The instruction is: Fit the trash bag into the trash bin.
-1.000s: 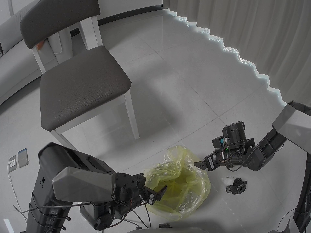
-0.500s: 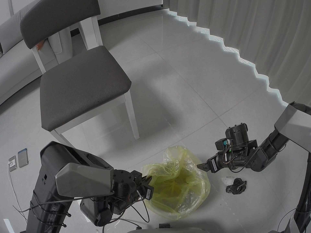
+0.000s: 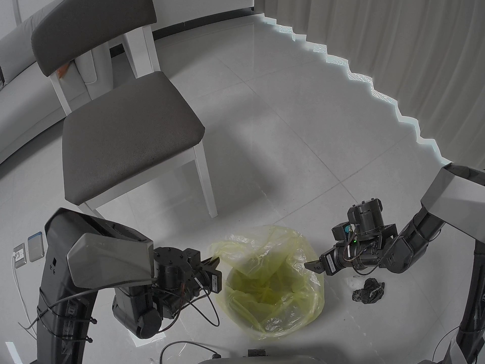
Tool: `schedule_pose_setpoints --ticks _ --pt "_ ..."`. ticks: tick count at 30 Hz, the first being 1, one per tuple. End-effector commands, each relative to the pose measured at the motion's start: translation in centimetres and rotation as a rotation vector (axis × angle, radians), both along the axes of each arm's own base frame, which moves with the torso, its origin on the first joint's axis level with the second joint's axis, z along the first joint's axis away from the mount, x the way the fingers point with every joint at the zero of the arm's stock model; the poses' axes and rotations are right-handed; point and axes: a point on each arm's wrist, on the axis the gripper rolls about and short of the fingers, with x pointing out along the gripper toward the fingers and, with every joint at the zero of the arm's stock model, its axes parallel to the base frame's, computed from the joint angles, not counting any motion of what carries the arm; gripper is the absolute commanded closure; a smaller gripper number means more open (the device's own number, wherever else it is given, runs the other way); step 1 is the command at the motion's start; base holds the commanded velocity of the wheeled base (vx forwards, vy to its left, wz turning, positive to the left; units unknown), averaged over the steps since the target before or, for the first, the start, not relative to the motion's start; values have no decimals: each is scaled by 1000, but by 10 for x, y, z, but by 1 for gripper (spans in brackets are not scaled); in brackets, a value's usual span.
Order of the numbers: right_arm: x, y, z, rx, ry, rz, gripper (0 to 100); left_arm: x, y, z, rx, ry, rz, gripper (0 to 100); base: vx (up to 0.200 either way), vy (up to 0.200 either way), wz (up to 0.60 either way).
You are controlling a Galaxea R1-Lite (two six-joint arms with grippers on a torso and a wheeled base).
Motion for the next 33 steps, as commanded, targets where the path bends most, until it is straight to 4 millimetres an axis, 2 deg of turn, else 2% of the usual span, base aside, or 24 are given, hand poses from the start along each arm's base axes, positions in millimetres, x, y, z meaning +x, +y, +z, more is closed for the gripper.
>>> schedule_pose_setpoints --ticks 1,10,14,18,24,33 --pt "-1 3 -9 -10 24 10 0 10 7 -4 -15 2 35 100 0 0 0" --pt "3 6 -25 -6 16 14 0 17 -1 -14 -12 21 29 100 0 0 0" --pt "6 7 -31 -8 20 13 0 19 -16 -12 -47 38 10 100 0 0 0" --pt "9 7 -33 -6 19 7 0 21 -23 -16 -42 58 3 100 0 0 0" --pt "12 5 -32 -4 14 1 0 21 -20 -24 -46 90 20 100 0 0 0" --pt "14 -4 -27 1 3 -26 0 10 -7 -35 -79 182 68 100 0 0 0"
